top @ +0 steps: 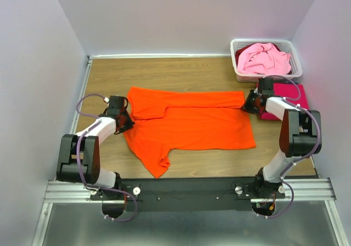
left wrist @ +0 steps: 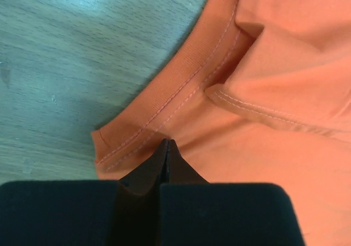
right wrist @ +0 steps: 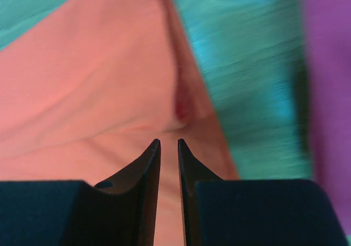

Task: Fold and stack the t-shirts
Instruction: Fold the tshirt

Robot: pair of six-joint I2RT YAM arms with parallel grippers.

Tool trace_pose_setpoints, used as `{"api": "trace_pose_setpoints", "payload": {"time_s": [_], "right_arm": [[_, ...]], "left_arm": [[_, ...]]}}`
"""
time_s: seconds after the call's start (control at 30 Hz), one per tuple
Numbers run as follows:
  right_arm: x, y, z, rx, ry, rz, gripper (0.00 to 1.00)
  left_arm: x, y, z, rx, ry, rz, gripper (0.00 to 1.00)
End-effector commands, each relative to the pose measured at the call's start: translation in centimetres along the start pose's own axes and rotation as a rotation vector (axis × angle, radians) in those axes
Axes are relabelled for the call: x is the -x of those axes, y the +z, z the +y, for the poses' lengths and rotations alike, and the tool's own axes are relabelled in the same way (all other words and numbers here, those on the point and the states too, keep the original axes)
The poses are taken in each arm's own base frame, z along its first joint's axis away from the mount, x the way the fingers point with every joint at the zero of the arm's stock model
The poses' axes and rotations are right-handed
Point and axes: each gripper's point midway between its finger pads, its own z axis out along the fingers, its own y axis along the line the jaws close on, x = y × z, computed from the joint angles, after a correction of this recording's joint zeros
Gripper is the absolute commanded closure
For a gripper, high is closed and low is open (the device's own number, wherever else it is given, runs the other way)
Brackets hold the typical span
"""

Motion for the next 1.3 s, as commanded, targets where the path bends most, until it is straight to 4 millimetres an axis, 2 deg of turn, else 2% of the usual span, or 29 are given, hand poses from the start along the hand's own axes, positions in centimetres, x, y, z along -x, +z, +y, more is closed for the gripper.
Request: {"api": "trace_pose_setpoints", "payload": {"time_s": [0.0,0.07,0.13,0.23,0.37,0.5,0.63,0.8,0.9,0.97,1.0,1.07,1.1,1.13,1.17,1.23,1.27], "right_arm": [[0.6,1.1,-3.1,-0.074,0.044,-0.018,0.75],[0.5,1.5,-4.4,-0.093,0.080,-0.015,0.75],[0.6,1.9,-5.0,-0.100,0.097,-0.011,0.75],[0.7,2.3,-6.0,-0.121,0.113,-0.007,0.75],[1.5,1.6,-5.7,-0.107,0.109,-0.030,0.74],[2.6,-0.4,-3.5,-0.011,0.109,-0.065,0.73],[3.6,-2.1,-1.2,0.090,0.112,-0.097,0.66],[3.1,-3.5,2.6,0.276,0.108,-0.066,0.60],[2.0,-4.0,5.2,0.350,0.043,-0.039,0.56],[1.8,-4.0,6.5,0.372,0.005,-0.036,0.55],[1.9,-4.0,6.9,0.376,-0.003,-0.038,0.55],[2.1,-3.8,7.3,0.371,-0.017,-0.046,0.55],[2.3,-3.6,8.1,0.383,-0.029,-0.045,0.55],[2.2,-3.5,8.6,0.395,-0.036,-0.040,0.55],[1.7,-3.5,10.0,0.420,-0.059,-0.026,0.55],[1.2,-3.5,12.3,0.470,-0.085,-0.012,0.53],[-0.1,-3.6,14.5,0.509,-0.119,0.013,0.52]], "left_arm": [[-0.4,0.5,1.6,0.033,-0.040,-0.001,0.99],[-1.0,0.7,2.5,0.025,-0.076,0.021,0.99],[-1.4,0.9,2.4,0.015,-0.077,0.037,0.99],[-1.1,1.1,3.3,0.035,-0.099,0.038,0.99],[-1.0,0.8,3.3,0.038,-0.096,0.027,0.99],[0.0,0.0,3.0,0.023,-0.088,-0.016,0.99],[0.5,-0.5,2.5,0.003,-0.067,-0.030,0.98],[1.4,-2.0,1.9,-0.023,-0.053,-0.064,0.92],[3.6,-4.1,1.3,-0.038,-0.052,-0.156,0.85],[5.9,-6.2,-0.1,-0.087,-0.051,-0.241,0.81],[7.1,-6.8,-0.1,-0.079,-0.050,-0.288,0.81],[9.3,-7.9,-2.0,-0.132,-0.014,-0.356,0.81],[10.2,-7.8,-2.7,-0.150,0.000,-0.368,0.81],[10.9,-8.3,-4.8,-0.207,0.037,-0.371,0.81],[10.6,-6.9,-5.2,-0.202,0.051,-0.324,0.81],[11.1,-6.2,-6.1,-0.214,0.056,-0.285,0.79],[10.5,-4.8,-5.8,-0.192,0.055,-0.238,0.78]]}}
